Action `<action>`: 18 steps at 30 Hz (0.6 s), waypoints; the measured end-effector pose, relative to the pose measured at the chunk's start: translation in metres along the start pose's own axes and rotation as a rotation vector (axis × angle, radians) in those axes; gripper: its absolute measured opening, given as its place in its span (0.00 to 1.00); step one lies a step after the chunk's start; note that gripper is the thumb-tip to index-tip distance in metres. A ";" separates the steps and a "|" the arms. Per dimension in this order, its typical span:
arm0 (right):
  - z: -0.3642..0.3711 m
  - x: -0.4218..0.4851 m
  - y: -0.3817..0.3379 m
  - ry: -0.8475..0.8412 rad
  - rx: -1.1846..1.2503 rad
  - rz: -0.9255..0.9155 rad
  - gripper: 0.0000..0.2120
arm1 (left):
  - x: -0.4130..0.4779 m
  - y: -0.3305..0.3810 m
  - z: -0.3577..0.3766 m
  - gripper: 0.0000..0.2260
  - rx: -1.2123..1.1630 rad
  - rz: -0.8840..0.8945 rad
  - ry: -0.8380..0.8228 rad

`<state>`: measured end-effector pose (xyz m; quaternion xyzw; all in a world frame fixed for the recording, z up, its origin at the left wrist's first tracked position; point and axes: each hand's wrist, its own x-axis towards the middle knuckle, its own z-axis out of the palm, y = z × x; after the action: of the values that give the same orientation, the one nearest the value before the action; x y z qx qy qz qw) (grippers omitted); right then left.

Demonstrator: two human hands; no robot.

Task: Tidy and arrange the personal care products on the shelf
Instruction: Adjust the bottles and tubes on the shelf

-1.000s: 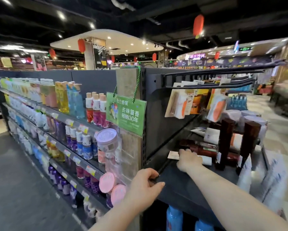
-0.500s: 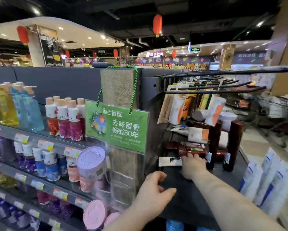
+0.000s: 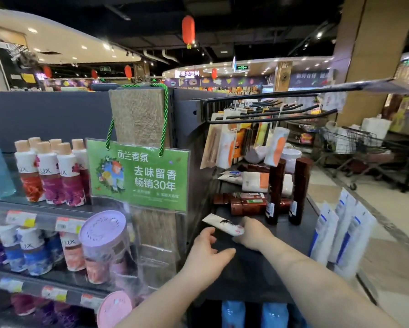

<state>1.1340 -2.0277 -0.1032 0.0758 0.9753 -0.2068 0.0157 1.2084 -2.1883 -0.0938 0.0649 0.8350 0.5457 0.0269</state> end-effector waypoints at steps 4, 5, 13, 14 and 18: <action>-0.003 -0.035 -0.011 0.102 0.442 -0.075 0.19 | 0.006 0.008 -0.001 0.38 -0.097 -0.064 0.030; -0.005 -0.046 -0.013 0.111 0.496 -0.107 0.19 | 0.006 0.011 -0.001 0.37 -0.161 -0.074 0.022; -0.015 -0.115 -0.010 0.159 0.515 -0.139 0.24 | -0.011 0.031 0.011 0.04 -0.477 0.027 -0.026; -0.018 -0.122 -0.008 0.167 0.481 -0.141 0.24 | -0.014 0.032 0.013 0.04 -0.472 0.054 -0.039; -0.040 -0.147 -0.003 0.210 0.431 -0.179 0.25 | -0.021 0.037 0.015 0.06 -0.401 0.183 -0.054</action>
<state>1.2786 -2.0346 -0.0567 0.0119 0.9077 -0.4016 -0.1207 1.2336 -2.1632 -0.0667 0.1484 0.6994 0.6991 0.0120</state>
